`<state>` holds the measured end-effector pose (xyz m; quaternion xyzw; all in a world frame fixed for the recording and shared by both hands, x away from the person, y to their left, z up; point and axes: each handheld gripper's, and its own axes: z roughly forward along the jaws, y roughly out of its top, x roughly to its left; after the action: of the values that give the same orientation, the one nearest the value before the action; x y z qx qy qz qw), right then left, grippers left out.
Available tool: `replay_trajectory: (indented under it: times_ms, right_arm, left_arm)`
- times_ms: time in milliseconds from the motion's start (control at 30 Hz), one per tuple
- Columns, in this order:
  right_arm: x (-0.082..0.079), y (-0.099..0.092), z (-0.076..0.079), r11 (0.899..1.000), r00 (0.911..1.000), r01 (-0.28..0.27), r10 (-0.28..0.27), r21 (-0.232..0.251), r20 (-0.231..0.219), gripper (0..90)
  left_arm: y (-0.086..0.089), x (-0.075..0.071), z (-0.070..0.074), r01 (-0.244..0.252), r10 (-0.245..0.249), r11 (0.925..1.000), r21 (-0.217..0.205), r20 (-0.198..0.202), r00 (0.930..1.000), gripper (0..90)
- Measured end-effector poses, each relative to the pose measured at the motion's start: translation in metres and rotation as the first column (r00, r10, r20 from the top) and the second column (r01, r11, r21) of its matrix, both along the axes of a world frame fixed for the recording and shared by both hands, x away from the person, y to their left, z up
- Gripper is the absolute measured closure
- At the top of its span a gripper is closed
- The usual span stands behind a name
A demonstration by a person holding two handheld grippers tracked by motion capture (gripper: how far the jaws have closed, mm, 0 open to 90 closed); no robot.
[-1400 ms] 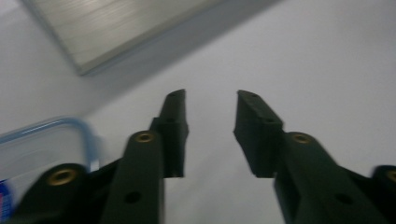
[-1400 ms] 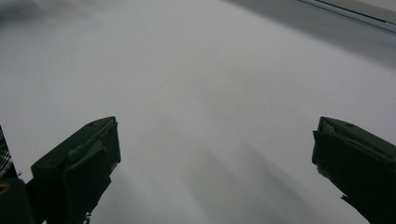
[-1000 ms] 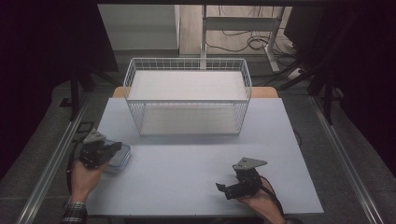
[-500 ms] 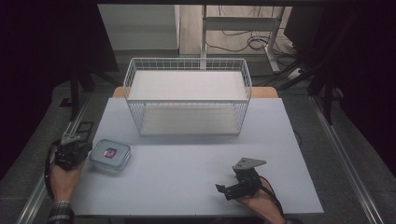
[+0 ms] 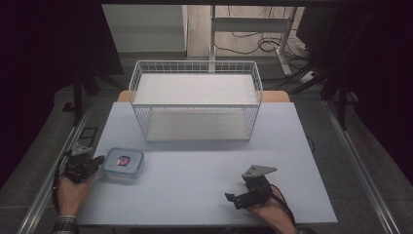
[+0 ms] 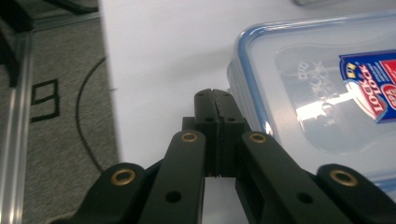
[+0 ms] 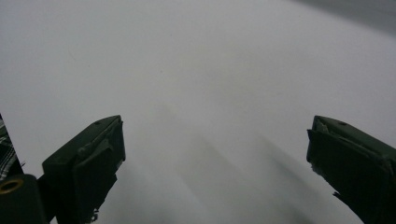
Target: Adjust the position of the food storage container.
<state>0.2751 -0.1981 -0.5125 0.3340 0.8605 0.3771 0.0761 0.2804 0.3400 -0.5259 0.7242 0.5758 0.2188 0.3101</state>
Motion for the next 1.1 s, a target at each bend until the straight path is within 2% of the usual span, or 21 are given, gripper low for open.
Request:
replay_trajectory:
  times_ms: [267,367,500,600,733,933,1033,1100]
  right_arm:
    - [0.001,-0.001,-0.001,1.0,1.0,0.002,-0.002,-0.009,-0.007,6.9]
    - [0.002,-0.001,-0.002,1.0,0.9999,0.004,-0.004,-0.002,-0.015,7.9]
    - [0.002,-0.002,0.0,1.0,1.0,0.008,-0.008,-0.001,-0.002,8.8]
    - [0.002,-0.002,0.0,1.0,0.9999,0.013,-0.013,-0.005,0.0,9.5]
    - [0.003,-0.003,0.0,1.0,0.9999,0.017,-0.017,-0.007,0.003,9.7]
    - [0.003,-0.004,0.001,1.0,0.9998,0.019,-0.019,-0.01,0.008,10.1]
    - [0.003,-0.004,0.0,1.0,0.9998,0.019,-0.019,-0.012,0.009,10.1]
    - [0.003,-0.004,0.0,1.0,0.9998,0.018,-0.018,-0.012,0.009,10.1]
  left_arm:
    - [-0.034,0.005,0.001,0.086,-0.086,0.9963,-0.001,0.004,0.9963,90.0]
    - [-0.049,0.007,0.002,0.122,-0.122,0.9925,0.004,0.007,0.9925,90.0]
    - [-0.069,0.008,0.003,0.17,-0.17,0.9854,-0.006,0.004,0.9854,90.0]
    - [-0.084,0.006,0.004,0.213,-0.213,0.977,0.003,0.006,0.977,90.0]
    - [-0.106,0.002,0.006,0.255,-0.255,0.9669,-0.006,0.01,0.9669,90.0]
    - [-0.14,-0.002,0.009,0.332,-0.331,0.9434,-0.008,0.02,0.9433,90.0]
    - [-0.155,-0.002,0.01,0.362,-0.362,0.9323,0.0,0.025,0.932,90.0]
    - [-0.164,-0.002,0.01,0.377,-0.377,0.926,-0.009,0.03,0.9258,90.0]
